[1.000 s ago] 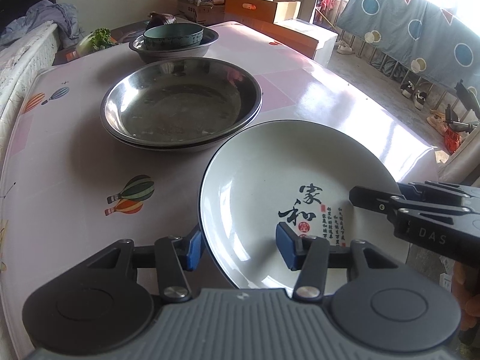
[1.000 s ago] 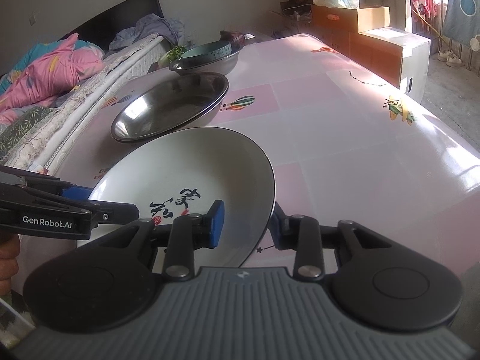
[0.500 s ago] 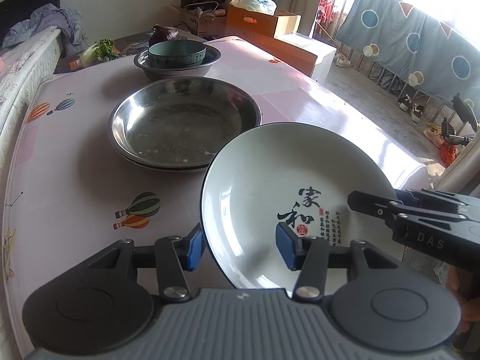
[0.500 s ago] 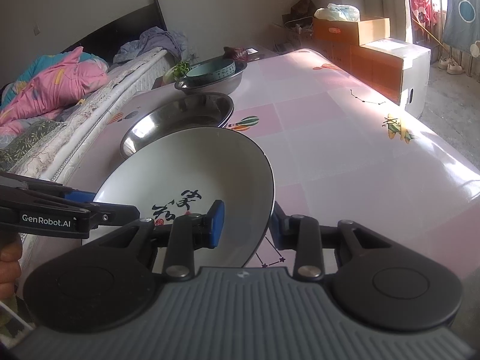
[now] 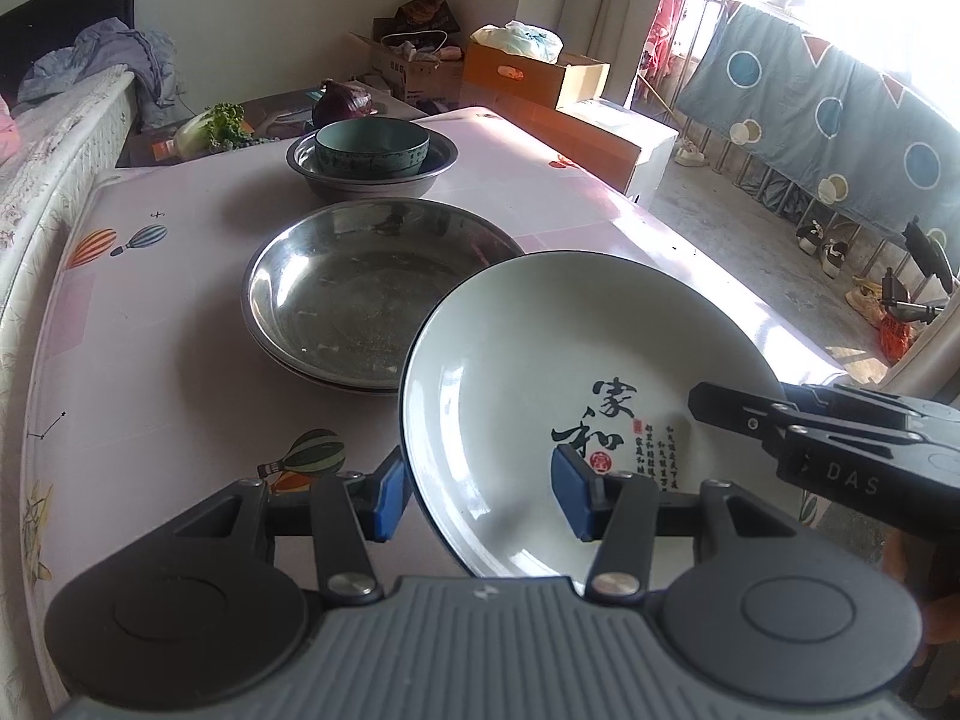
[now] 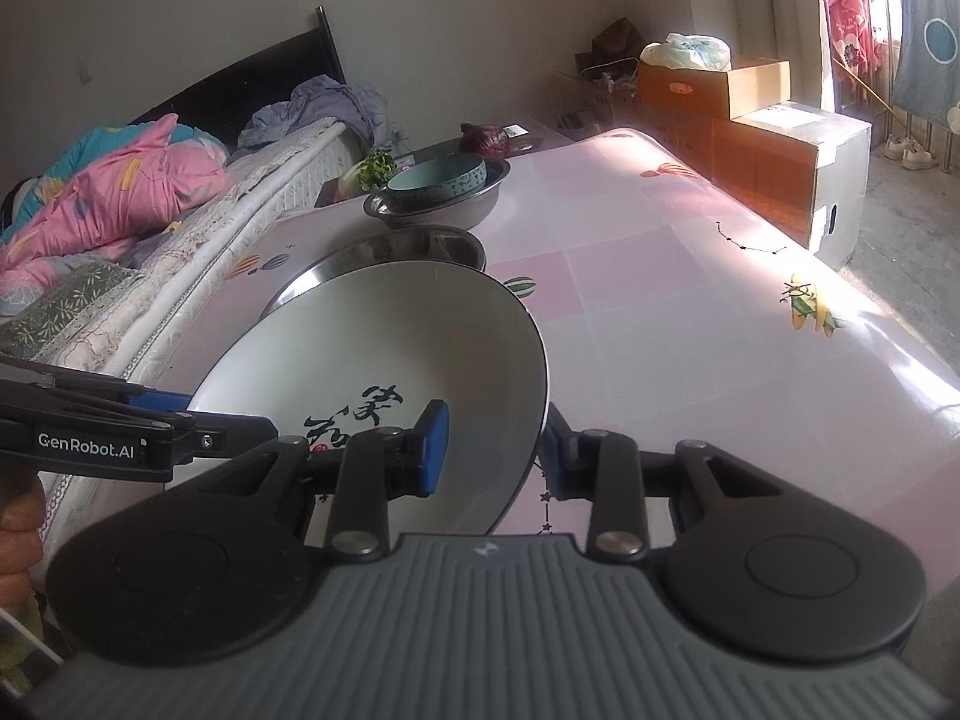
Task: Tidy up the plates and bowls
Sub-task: 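Lower the white plate onto the stacked steel bowls with both grippers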
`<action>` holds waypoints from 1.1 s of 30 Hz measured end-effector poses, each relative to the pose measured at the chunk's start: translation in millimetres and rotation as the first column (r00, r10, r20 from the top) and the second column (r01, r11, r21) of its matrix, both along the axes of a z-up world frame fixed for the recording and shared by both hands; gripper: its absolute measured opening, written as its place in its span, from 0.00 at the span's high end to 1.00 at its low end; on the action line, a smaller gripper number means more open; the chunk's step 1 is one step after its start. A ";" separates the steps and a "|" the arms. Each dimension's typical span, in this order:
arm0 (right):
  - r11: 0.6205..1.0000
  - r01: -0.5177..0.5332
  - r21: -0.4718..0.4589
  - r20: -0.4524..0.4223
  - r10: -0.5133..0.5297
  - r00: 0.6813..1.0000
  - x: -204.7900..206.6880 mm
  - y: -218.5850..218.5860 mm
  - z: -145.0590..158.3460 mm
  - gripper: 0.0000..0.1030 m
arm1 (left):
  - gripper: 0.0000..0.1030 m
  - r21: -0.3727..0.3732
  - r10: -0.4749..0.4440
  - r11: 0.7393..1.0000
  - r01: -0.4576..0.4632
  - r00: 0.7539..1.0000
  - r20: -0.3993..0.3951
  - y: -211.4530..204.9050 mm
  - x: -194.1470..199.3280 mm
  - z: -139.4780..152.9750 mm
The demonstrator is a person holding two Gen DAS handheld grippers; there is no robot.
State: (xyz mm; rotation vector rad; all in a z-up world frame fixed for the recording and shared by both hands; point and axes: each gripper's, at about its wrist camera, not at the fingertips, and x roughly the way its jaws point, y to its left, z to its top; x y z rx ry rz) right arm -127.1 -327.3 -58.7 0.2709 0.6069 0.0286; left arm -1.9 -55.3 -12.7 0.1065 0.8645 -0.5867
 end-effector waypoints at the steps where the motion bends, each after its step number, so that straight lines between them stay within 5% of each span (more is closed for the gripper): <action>1: 1.000 -0.002 -0.001 0.004 0.002 1.000 1.8 0.4 1.0 0.69 | 0.51 -0.002 0.003 1.000 -0.003 1.000 0.003 1.1 1.8 1.4; 19: 0.997 -0.065 0.033 0.019 0.065 0.998 102.2 11.9 14.0 0.69 | 0.51 -0.022 0.106 0.994 -0.106 0.994 0.024 19.0 71.3 9.7; 33: 0.992 -0.109 0.067 -0.062 0.113 0.992 176.7 22.6 -12.2 0.69 | 0.51 0.004 0.163 0.987 -0.163 0.986 -0.043 30.4 115.3 -12.9</action>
